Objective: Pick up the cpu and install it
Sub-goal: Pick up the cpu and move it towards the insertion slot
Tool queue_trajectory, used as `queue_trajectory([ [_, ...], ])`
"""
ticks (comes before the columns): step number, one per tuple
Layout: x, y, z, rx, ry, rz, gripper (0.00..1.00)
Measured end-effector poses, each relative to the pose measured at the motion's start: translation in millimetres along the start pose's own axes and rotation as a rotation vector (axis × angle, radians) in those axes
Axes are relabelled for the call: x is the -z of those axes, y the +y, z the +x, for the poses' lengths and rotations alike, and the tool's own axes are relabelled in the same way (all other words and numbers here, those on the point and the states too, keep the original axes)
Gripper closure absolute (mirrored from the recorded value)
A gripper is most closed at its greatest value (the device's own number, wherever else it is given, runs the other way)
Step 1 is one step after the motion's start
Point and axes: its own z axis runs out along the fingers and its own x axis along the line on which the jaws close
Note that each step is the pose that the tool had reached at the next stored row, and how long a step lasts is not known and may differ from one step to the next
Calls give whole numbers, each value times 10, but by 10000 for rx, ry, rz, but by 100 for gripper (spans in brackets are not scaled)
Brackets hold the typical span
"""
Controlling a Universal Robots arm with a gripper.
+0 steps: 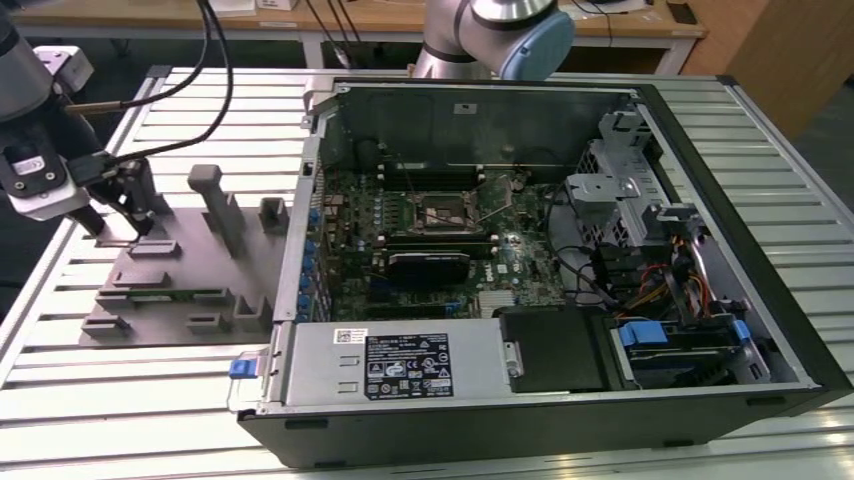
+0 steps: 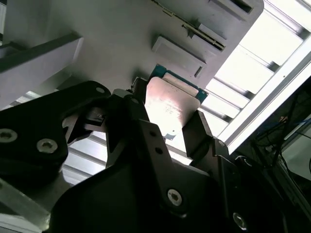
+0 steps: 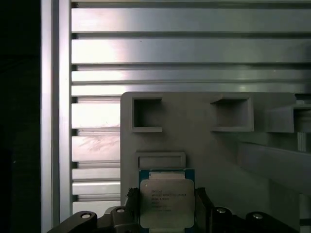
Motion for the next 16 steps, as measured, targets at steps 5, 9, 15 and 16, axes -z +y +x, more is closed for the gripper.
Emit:
queue_trajectory([
  [5,121,9,-4,2,-37,-1,46],
  [9,213,18,-7,2,-62,-3,46],
  [15,337,28,-11,4,-95,-4,46],
  [16,357,30,-12,4,-100,-4,46],
])
